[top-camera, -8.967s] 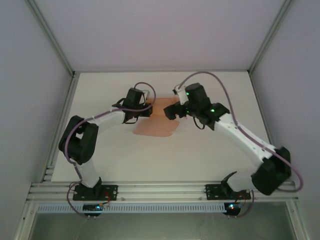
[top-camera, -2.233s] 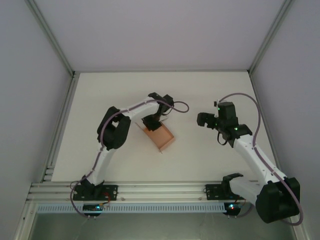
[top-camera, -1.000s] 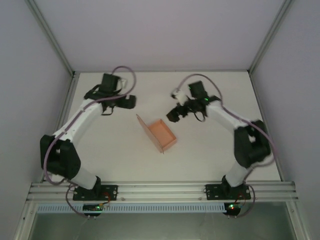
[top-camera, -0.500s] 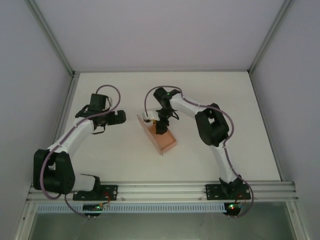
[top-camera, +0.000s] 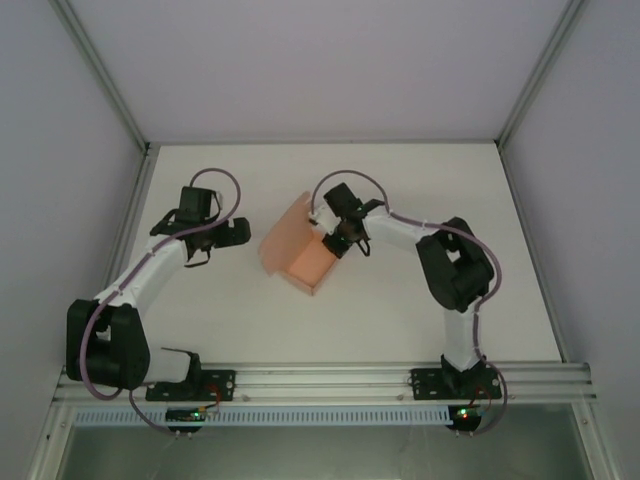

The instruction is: Assemble paper box

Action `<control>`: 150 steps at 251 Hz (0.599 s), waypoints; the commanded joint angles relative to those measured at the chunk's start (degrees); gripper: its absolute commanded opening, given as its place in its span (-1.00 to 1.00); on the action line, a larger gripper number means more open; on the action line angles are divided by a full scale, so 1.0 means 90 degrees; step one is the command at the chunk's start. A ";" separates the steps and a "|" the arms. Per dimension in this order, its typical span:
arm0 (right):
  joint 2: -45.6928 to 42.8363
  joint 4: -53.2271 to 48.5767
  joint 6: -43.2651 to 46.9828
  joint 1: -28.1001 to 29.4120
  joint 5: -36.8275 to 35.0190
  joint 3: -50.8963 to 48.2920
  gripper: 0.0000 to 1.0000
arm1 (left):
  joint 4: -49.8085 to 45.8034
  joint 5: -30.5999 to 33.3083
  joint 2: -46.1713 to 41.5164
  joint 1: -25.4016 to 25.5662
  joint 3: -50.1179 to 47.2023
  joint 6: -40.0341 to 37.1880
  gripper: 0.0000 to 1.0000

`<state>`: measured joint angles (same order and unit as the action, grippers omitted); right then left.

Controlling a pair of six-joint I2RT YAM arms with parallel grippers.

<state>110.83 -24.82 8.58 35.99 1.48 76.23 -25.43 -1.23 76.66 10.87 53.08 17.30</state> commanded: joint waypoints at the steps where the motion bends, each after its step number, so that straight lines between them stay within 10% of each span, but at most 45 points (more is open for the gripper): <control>1: -0.0482 -0.0729 -0.3819 0.0339 -0.1887 -0.0470 -0.82 | 0.0100 0.0201 0.0063 -0.0046 0.0162 0.0122 0.99; 43: -0.0931 -0.0896 -0.5724 0.0858 -0.1964 -0.1181 -0.67 | 0.0281 -0.0068 0.0089 -0.0051 0.0184 0.0030 0.99; 105: -0.1681 -0.0714 -0.5772 0.1098 -0.1988 -0.1477 -0.23 | 0.0715 -0.0734 -0.0034 -0.0046 -0.0123 -0.0473 0.99; 150: -0.2694 -0.0574 -0.3775 0.0891 -0.2455 -0.1609 0.73 | 0.0563 -0.1524 -0.0528 0.0017 -0.0052 -0.1280 0.99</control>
<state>93.10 -30.02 -37.78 45.19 -15.81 62.52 -20.58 -8.21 76.09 10.87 52.40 12.47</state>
